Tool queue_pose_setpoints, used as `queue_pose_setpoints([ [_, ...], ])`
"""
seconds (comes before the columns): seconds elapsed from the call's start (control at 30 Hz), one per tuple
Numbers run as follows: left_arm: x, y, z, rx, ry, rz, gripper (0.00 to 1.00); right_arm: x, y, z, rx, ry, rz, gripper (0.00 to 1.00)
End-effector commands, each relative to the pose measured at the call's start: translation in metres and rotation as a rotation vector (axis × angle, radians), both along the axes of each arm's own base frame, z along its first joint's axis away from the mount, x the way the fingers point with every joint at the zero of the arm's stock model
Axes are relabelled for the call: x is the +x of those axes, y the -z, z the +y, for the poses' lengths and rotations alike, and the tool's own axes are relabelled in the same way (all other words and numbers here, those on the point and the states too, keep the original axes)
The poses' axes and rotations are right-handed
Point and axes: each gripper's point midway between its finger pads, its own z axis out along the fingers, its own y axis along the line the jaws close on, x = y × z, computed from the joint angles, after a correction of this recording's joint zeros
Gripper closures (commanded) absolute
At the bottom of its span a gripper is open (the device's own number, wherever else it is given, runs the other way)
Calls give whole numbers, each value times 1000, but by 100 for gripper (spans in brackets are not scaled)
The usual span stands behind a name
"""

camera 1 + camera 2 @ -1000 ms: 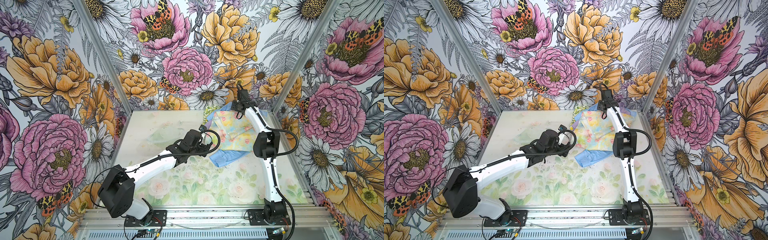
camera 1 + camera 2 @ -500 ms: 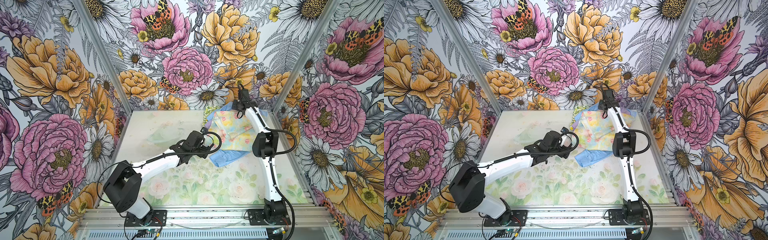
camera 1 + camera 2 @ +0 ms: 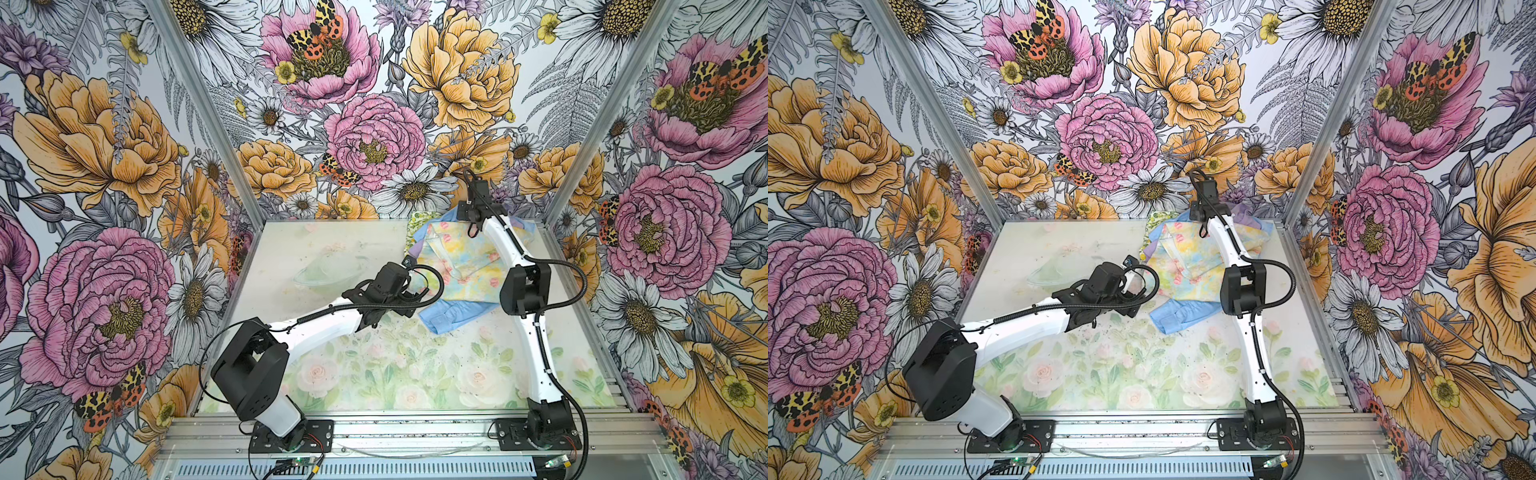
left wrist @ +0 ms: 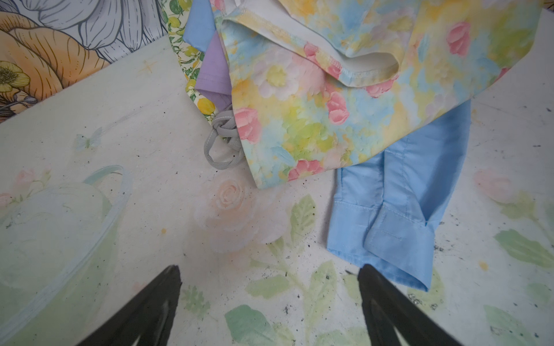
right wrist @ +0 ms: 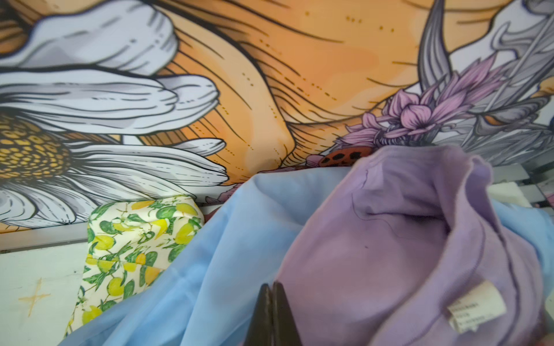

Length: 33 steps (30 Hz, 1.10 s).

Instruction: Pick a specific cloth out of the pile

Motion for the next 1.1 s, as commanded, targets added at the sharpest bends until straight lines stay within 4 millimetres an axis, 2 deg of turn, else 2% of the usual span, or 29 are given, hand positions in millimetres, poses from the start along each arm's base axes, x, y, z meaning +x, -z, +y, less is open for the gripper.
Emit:
queue_pose_setpoints([
  [0.0, 12, -18, 5, -7, -33, -48, 7, -1, -110, 5, 1, -1, -226, 100],
  [0.23, 20, -29, 16, -55, -74, -57, 7, -15, -189, 4, 29, -2, -385, 100],
  [0.47, 28, -35, 26, -92, -101, -50, 7, -36, -292, 7, 89, -35, -636, 100],
  [0.57, 30, -39, 30, -100, -110, -56, 7, -52, -338, 8, 129, -55, -741, 100],
  [0.67, 33, -43, 35, -108, -125, -64, 7, -75, -380, 9, 175, -73, -826, 100],
  [0.73, 34, -46, 37, -119, -134, -67, 7, -91, -399, 10, 194, -82, -848, 100],
  [0.8, 34, -49, 39, -125, -137, -70, 7, -109, -409, 14, 215, -94, -839, 100],
  [0.87, 33, -52, 39, -134, -139, -74, 7, -124, -408, 21, 230, -113, -803, 100],
  [0.97, 32, -59, 41, -150, -142, -94, 8, -149, -384, 35, 240, -122, -709, 100],
  [1.07, 33, -66, 49, -171, -160, -108, 7, -180, -344, 39, 257, -107, -604, 100],
])
